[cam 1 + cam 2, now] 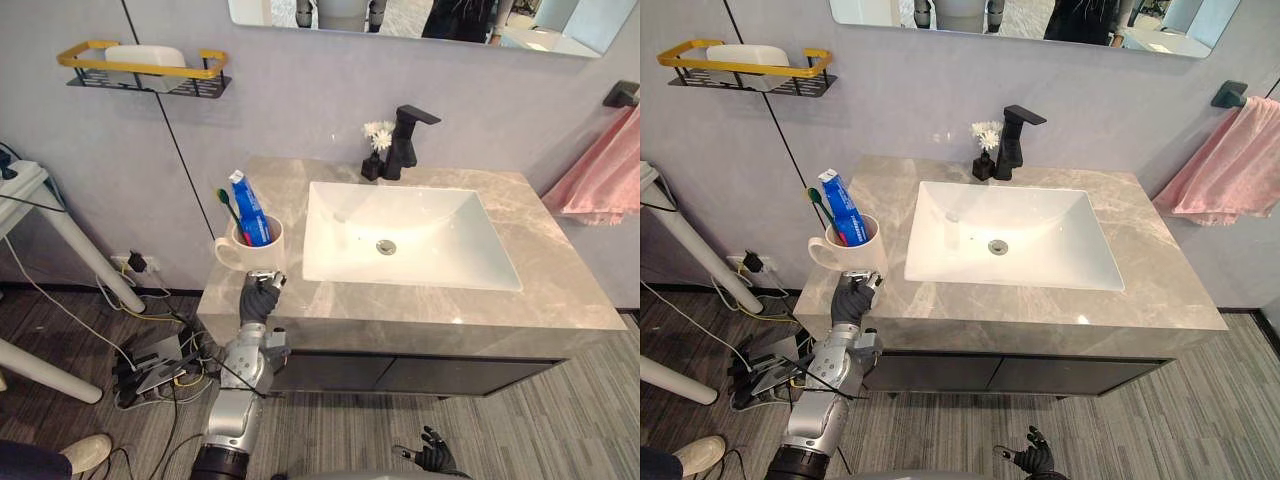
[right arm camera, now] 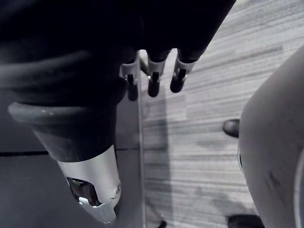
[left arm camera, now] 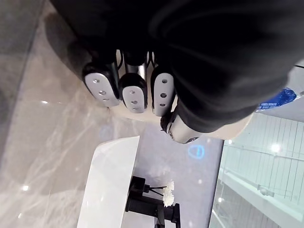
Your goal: Organize washtable
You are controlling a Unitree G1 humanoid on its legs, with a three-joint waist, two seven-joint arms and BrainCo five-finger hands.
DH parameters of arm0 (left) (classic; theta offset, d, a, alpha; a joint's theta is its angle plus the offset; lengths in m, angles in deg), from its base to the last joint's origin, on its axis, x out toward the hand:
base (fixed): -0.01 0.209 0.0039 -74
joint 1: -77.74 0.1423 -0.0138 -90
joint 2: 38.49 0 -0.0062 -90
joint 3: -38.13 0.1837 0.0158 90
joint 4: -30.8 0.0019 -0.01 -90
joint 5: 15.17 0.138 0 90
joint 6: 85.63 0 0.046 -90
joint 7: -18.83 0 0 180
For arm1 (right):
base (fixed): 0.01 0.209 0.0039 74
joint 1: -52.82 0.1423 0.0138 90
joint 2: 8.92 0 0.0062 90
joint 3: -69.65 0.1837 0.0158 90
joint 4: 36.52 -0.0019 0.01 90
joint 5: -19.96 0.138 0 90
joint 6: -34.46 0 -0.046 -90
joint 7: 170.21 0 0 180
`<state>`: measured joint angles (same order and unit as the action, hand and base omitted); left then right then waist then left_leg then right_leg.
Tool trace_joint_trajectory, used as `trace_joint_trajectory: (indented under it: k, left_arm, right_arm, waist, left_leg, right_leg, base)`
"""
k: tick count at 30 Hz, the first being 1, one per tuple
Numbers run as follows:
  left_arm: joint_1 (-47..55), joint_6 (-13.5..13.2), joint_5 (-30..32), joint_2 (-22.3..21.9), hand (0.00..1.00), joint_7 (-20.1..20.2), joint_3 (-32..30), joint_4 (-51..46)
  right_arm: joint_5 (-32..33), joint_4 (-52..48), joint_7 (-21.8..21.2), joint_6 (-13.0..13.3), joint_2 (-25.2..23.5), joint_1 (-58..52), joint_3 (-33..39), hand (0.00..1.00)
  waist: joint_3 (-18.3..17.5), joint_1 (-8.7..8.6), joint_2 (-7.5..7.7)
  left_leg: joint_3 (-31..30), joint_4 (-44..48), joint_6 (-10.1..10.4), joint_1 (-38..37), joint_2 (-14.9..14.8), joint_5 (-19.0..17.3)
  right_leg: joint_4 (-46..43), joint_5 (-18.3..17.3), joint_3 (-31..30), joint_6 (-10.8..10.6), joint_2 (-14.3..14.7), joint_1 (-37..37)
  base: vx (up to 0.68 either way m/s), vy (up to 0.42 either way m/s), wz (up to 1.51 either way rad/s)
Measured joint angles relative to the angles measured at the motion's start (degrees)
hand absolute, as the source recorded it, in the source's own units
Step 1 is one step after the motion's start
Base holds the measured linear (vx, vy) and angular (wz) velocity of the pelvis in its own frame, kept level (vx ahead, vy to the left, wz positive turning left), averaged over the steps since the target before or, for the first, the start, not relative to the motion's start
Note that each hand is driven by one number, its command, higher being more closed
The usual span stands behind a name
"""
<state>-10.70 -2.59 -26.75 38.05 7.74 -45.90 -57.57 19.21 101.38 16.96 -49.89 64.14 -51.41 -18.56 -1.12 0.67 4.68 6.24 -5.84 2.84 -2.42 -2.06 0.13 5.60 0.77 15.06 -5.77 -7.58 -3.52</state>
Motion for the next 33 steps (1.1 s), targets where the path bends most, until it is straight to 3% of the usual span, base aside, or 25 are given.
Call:
trace_joint_trajectory:
  k: [7, 33]
  left_arm:
    - [-0.61, -0.02, -0.23, 1.2, 1.0, -0.26, -2.29, 0.16]
    - [-5.01, 0.5, 1.21, 2.81, 1.0, -2.32, -6.57, 3.57]
  right_arm:
    - [-0.03, 0.0, -0.31, -0.06, 0.06, 0.54, 0.1, 0.0]
    - [-0.59, -1.06, -1.24, -0.73, 0.44, 0.98, 0.65, 0.0]
  waist:
    - [0.01, -1.53, -0.03]
    - [0.54, -2.93, -0.66]
  left_leg:
    - [0.35, 0.03, -0.02, 0.12, 0.02, -0.01]
    - [1.61, 0.36, -0.06, 0.47, 0.04, -0.01]
  right_leg:
    - [0.02, 0.21, -1.01, -0.05, -0.01, 0.84]
    - [0.04, 1.11, -2.33, 0.11, 0.01, 1.81]
  base:
    - [0.0, -0.001, -0.05]
    - [-0.02, -0.004, -0.03]
